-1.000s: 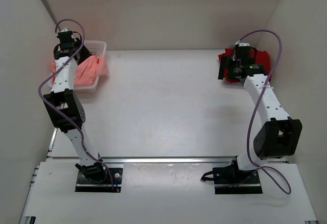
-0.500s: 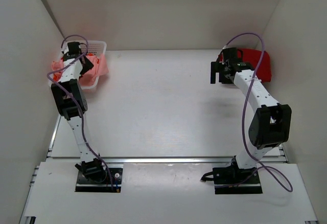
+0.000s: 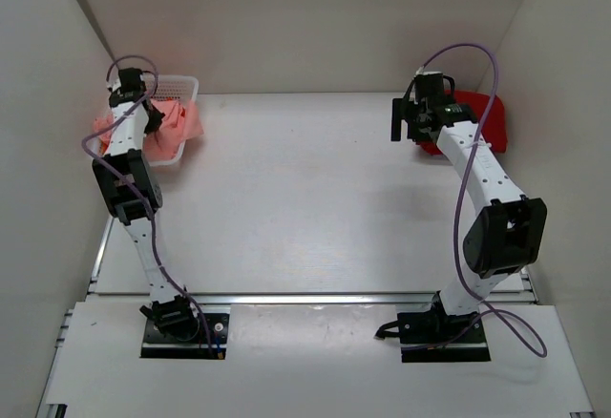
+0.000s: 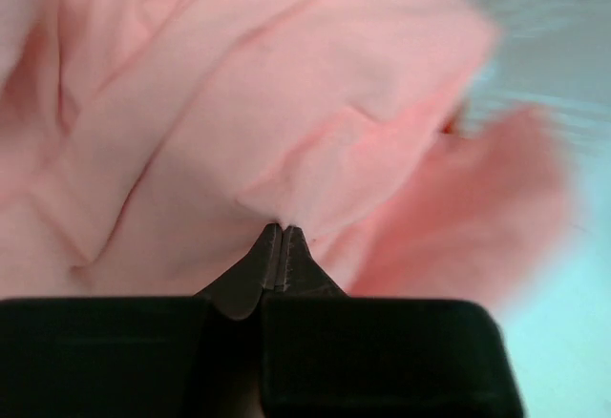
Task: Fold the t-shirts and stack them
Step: Grab crumpled tshirt from bin with the left arm, then move the tshirt to the center of the board
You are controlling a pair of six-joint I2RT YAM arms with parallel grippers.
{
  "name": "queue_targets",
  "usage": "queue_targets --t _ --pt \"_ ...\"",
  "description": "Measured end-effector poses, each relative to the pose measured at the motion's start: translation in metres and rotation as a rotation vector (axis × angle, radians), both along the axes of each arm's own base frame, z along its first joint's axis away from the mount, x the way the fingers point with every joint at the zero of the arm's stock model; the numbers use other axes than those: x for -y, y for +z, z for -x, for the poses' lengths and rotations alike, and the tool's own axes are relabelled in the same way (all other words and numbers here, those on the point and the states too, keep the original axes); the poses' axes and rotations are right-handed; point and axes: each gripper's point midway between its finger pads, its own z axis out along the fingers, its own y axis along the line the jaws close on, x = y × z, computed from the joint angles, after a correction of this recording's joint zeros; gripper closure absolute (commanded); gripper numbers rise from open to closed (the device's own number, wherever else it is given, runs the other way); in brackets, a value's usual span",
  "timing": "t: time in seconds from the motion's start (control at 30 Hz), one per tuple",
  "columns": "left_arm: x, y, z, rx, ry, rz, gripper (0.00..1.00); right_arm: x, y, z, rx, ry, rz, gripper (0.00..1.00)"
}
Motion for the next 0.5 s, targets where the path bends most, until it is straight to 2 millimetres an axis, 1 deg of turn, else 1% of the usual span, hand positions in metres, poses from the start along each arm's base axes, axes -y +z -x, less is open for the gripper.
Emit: queue_targets --t 0.03,0.07,0.13,0.2,0.27,0.3,0.33,0.37,0.4,0.43,0.47,0.5 --pt "0.008 0.019 -0.002 0.028 -0.016 -0.012 1.00 -0.002 0.003 -0.001 0.007 -0.001 -0.005 0.00" --pt "0.017 0.043 -0.006 0.071 -0.038 -0.025 1.00 -0.004 0.005 -0.002 0.013 -0.001 -0.011 0.01" --pt "0.043 0.105 -0.010 0.186 -0.095 -0.054 1.00 -0.007 0.007 -0.002 0.019 -0.002 -0.020 0.01" --pt "0.079 0.181 -0.006 0.336 -0.171 -0.085 1.00 -0.010 0.008 0.000 0.017 -0.002 -0.033 0.01" --pt "0.124 0.256 0.010 0.494 -0.262 -0.113 1.00 -0.013 0.009 0.002 0.017 0.001 -0.047 0.01" --pt "0.176 0.331 0.039 0.671 -0.376 -0.113 1.00 -0.015 0.013 0.004 0.024 0.003 -0.060 0.01" --pt "0.203 0.363 0.057 0.761 -0.436 -0.106 1.00 -0.017 0.016 0.005 0.033 0.004 -0.070 0.01" --pt "0.222 0.385 0.078 0.826 -0.484 -0.097 1.00 -0.018 0.019 0.007 0.040 0.004 -0.080 0.01" --pt "0.237 0.400 0.101 0.869 -0.528 -0.085 1.00 -0.019 0.024 0.009 0.050 0.007 -0.090 0.01" --pt "0.247 0.409 0.123 0.901 -0.563 -0.075 1.00 -0.019 0.029 0.011 0.062 0.010 -0.101 0.01" --pt "0.254 0.415 0.141 0.931 -0.588 -0.065 1.00 -0.019 0.034 0.013 0.075 0.013 -0.112 0.00" --pt "0.256 0.415 0.158 0.950 -0.605 -0.059 1.00 -0.020 0.039 0.015 0.090 0.018 -0.126 0.01"
